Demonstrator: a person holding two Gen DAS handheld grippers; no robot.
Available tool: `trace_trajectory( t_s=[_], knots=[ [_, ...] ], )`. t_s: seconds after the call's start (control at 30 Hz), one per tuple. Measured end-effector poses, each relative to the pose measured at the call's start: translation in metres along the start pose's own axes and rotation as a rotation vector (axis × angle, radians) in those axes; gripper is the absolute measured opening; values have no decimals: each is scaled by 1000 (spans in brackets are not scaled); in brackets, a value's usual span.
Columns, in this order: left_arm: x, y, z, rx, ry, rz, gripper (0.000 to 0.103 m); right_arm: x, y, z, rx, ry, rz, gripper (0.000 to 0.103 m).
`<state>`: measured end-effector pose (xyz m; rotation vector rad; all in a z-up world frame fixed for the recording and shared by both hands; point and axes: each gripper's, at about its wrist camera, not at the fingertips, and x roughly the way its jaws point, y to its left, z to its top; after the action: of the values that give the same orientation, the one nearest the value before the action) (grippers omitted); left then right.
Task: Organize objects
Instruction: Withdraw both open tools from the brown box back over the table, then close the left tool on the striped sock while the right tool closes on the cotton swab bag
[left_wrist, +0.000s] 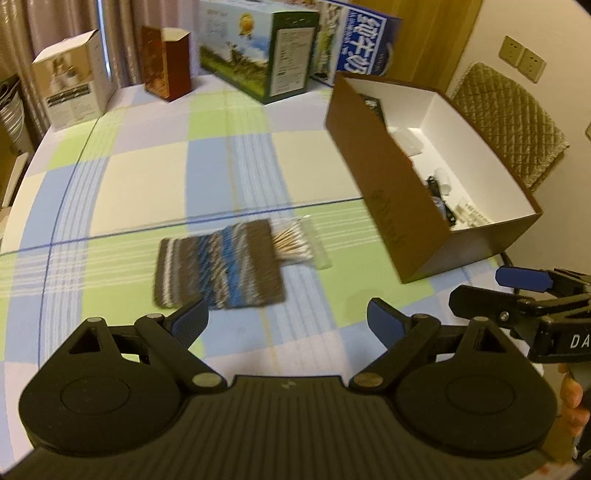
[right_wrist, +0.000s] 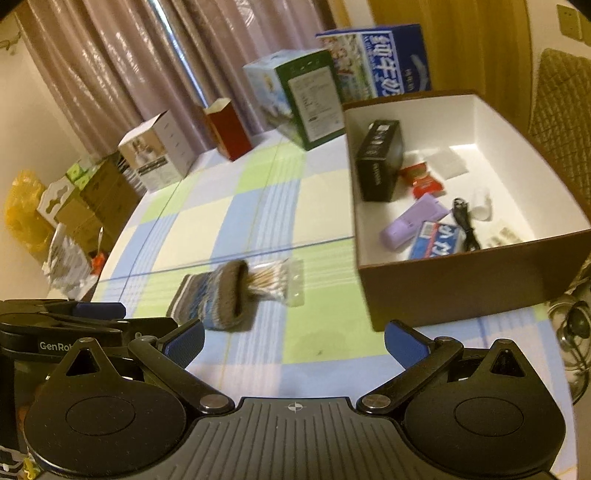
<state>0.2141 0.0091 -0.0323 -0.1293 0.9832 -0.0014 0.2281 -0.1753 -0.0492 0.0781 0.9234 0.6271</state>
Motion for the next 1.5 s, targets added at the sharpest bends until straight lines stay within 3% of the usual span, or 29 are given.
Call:
trace_trajectory(
  t_s=[0.53, 0.93, 1.27, 1.5],
  knots=[
    [13, 56, -19, -80, 53, 60, 91, 51, 29, -11, -25, 70, -8, 101],
    [36, 65, -12, -69, 71, 60, 91, 72, 20, -6, 15, 104, -40, 101],
    [66, 56, -9, 5, 66, 46, 90, 83, 2, -5, 70, 137, -63, 101],
    [97, 31, -16, 188, 32, 76, 89, 86, -8, -7, 112, 151, -83, 101]
  ],
)
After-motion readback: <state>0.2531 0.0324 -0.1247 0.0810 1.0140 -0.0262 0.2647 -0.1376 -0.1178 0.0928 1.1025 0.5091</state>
